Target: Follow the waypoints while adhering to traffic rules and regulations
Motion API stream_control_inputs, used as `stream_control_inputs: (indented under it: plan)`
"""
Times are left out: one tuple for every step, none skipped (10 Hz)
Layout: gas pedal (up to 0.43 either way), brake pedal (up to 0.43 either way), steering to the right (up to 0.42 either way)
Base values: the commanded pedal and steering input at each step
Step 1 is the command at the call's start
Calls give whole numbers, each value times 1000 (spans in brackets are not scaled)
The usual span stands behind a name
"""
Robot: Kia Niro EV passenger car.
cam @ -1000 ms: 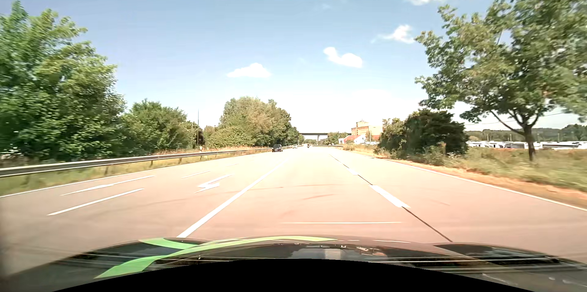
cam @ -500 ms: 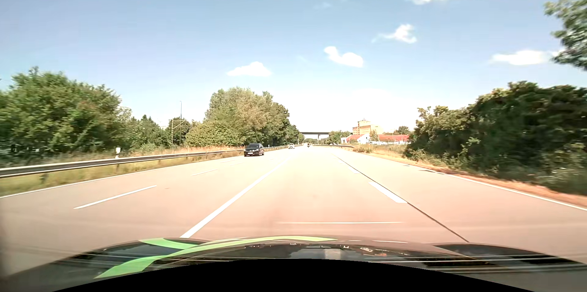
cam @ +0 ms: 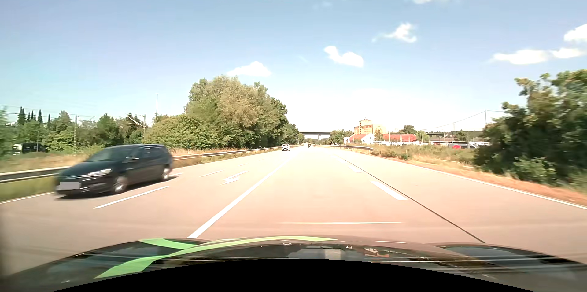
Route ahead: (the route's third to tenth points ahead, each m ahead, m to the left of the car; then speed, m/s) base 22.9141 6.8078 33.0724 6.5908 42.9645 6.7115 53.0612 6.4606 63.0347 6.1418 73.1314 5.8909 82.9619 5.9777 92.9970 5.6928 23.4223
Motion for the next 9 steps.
stream_control_inputs:
  plan:
    - [287, 0, 0]
    - [287, 0, 0]
    - [287, 0, 0]
    - [268, 0, 0]
    - [240, 0, 0]
    - [240, 0, 0]
    - [240, 0, 0]
    - [248, 0, 0]
    - [280, 0, 0]
